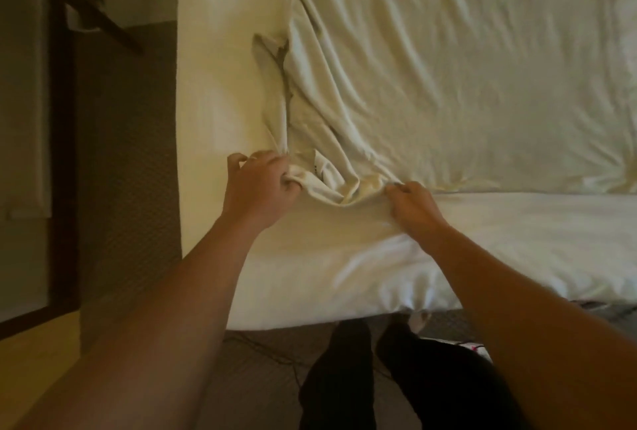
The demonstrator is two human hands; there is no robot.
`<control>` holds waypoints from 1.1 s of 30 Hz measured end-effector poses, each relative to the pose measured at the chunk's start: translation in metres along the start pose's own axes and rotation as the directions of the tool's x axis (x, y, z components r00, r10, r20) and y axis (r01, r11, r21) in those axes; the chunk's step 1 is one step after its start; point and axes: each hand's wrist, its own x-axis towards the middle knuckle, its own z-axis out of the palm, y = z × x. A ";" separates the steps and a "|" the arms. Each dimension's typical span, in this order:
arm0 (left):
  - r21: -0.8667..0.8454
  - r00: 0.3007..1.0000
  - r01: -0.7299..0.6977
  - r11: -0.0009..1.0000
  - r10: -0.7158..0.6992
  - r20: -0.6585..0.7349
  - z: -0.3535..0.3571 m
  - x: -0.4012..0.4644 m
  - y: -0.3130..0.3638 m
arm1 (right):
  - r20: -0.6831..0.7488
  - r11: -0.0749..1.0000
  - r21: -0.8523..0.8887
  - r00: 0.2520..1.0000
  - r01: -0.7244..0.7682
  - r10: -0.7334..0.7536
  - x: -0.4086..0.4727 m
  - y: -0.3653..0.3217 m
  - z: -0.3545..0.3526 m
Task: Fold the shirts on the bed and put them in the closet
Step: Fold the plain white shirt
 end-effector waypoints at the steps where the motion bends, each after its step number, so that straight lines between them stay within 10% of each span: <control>1: -0.047 1.000 0.024 0.999 -0.024 0.001 -0.006 -0.007 0.002 | 0.006 1.000 0.003 1.000 -0.005 0.005 0.002 0.000 -0.001; 6: -0.411 0.860 0.483 0.773 -0.330 0.389 -0.027 -0.052 0.007 | 0.011 0.999 -0.009 0.999 0.042 -0.042 -0.010 0.003 -0.004; 13: -0.367 0.408 0.837 0.406 -0.015 0.913 -0.043 -0.146 0.034 | 0.081 0.981 0.195 0.996 0.014 -0.030 -0.038 0.004 0.005; 16: -0.500 0.534 0.811 0.305 -0.034 0.845 -0.032 -0.178 0.060 | 0.197 0.982 0.178 0.980 -0.063 0.027 -0.060 0.007 0.009; 19: -0.441 0.747 0.650 0.619 -0.414 0.520 0.002 -0.187 0.078 | 0.246 0.973 0.197 0.967 -0.122 0.072 -0.076 0.020 0.023; 21: -0.141 0.810 0.514 0.846 -0.424 0.404 0.017 -0.189 0.079 | 0.241 0.963 0.234 0.968 -0.131 0.073 -0.079 0.025 0.033; 24: -0.023 0.832 0.440 0.898 -0.398 0.387 0.033 -0.184 0.069 | 0.228 0.955 0.264 0.971 -0.136 0.075 -0.078 0.024 0.041; 26: -0.226 0.791 0.568 0.791 -0.449 0.415 0.026 -0.179 0.066 | 0.232 0.940 0.313 0.971 -0.136 0.063 -0.079 0.023 0.042; 29: -0.739 0.762 0.604 0.298 -0.489 0.426 0.007 -0.190 0.069 | 0.268 0.835 0.517 0.962 -0.190 0.053 -0.087 0.033 0.035; 33: -0.789 0.712 0.613 -0.027 -0.412 0.568 -0.012 -0.224 0.082 | 0.400 0.678 0.668 0.916 -0.307 0.022 -0.101 0.050 0.025</control>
